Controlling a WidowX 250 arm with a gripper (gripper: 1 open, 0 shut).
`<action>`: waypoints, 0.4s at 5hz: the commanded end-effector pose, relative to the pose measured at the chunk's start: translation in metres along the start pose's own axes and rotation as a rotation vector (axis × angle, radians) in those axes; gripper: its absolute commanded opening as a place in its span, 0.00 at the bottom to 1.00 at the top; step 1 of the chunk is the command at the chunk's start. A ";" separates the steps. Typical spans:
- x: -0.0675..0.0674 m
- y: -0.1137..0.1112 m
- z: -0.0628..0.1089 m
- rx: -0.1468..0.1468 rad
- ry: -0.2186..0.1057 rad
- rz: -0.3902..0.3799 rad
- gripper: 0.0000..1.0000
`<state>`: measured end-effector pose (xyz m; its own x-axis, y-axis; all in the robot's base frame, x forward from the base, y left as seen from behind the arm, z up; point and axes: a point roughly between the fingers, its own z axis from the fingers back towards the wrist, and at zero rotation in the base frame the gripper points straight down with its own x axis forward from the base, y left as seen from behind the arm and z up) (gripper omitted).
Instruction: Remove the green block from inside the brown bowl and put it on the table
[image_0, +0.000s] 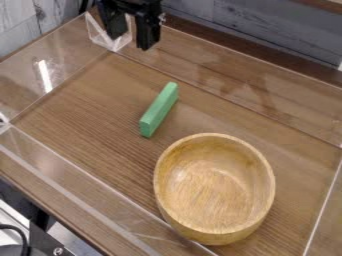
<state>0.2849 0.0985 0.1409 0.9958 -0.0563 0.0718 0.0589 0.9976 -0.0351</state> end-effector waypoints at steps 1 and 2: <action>0.007 0.005 0.018 0.034 -0.043 -0.021 1.00; 0.009 0.005 0.016 0.039 -0.040 -0.054 1.00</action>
<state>0.2853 0.1006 0.1400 0.9930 -0.1050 0.0543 0.1063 0.9941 -0.0220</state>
